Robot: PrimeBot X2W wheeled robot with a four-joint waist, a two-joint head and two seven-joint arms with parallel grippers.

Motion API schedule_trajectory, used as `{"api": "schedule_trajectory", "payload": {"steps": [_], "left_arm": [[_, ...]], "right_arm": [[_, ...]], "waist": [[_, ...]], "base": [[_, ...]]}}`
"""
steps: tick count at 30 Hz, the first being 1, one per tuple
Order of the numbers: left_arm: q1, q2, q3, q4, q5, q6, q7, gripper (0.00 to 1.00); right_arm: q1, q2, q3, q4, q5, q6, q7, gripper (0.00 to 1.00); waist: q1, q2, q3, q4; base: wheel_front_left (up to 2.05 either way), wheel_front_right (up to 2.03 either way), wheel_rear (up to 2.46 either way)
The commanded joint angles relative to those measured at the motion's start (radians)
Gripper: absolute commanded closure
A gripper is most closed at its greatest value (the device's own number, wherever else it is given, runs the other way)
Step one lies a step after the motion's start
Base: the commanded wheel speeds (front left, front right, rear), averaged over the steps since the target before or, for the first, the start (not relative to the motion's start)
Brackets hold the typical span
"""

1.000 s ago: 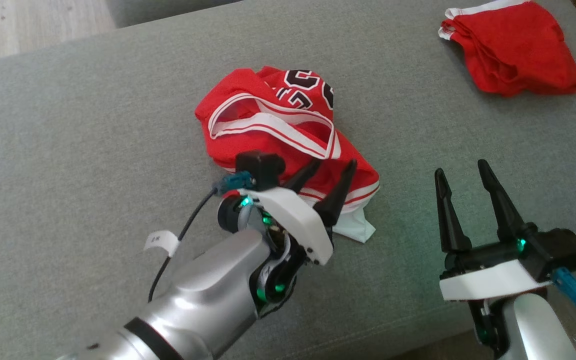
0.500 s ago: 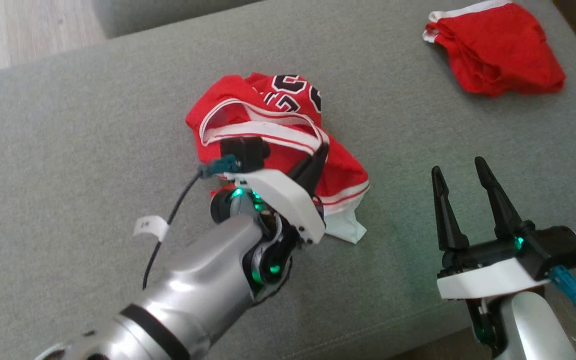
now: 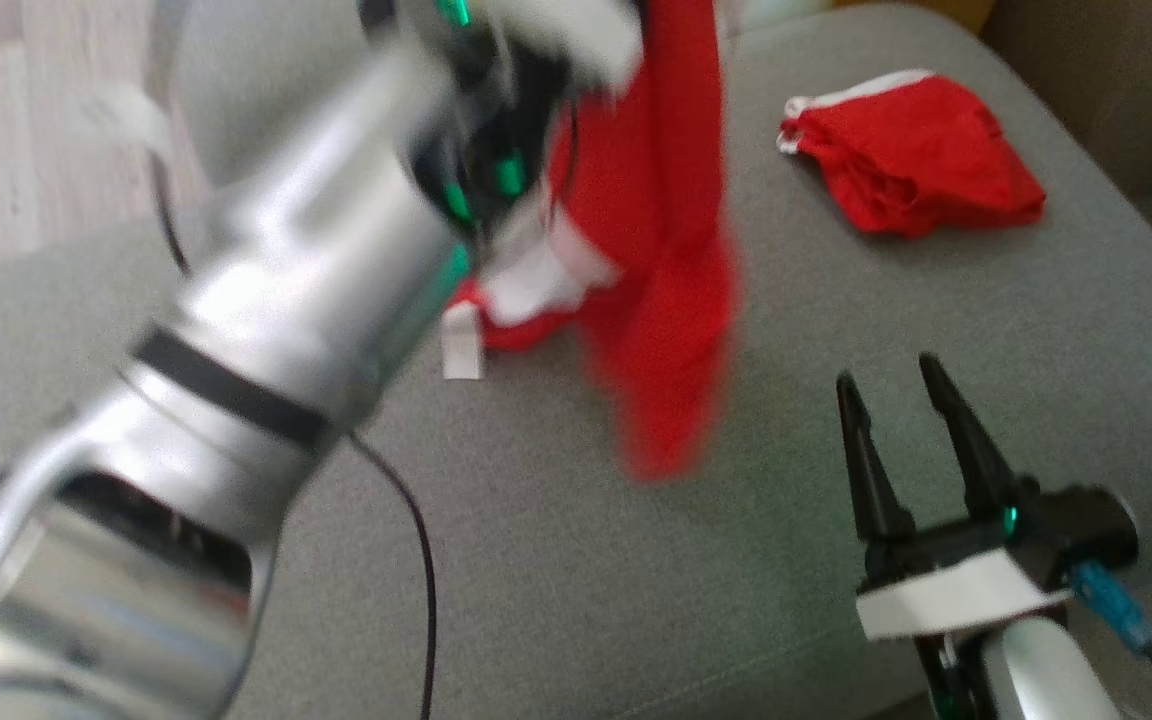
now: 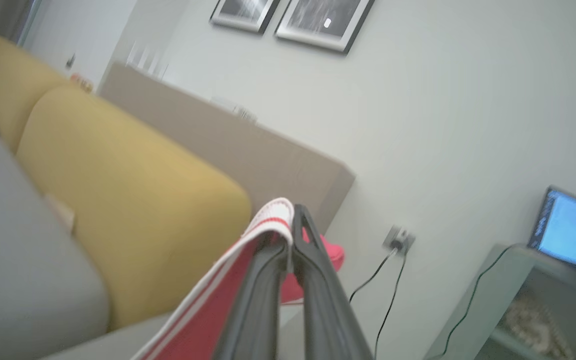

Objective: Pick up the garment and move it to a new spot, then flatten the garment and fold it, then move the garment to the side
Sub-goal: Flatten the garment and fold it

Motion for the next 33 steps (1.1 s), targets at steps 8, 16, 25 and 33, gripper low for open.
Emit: {"api": "schedule_trajectory", "payload": {"steps": [8,16,25,33], "left_arm": [[-0.093,0.014,0.221,-0.048,-0.050,-0.017,-0.012,1.00],[0.434,0.083,0.245,-0.068,-0.087,0.025,-0.012,1.00],[0.897,0.134,0.511,-0.155,0.085,0.018,-0.012,1.00],[0.919,0.191,0.559,-0.232,0.459,0.091,-0.012,0.00]], "right_arm": [[0.040,0.005,-0.027,-0.051,-0.010,-0.001,-0.011,0.00],[0.072,0.006,-0.059,-0.072,-0.018,-0.001,-0.011,0.00],[0.083,-0.001,-0.082,-0.078,-0.029,-0.001,-0.011,0.00],[0.060,-0.026,-0.070,-0.084,-0.026,-0.001,-0.011,0.00]], "waist": [[-0.0001,0.0000,-0.074,0.051],[-0.0001,0.0000,-0.066,0.146],[-0.0001,0.0000,-0.018,0.241],[-0.0001,0.0000,0.027,0.277]], "base": [[0.00,0.00,0.00],[0.00,0.00,0.00],[0.00,0.00,0.00],[0.00,0.00,0.00]]}}
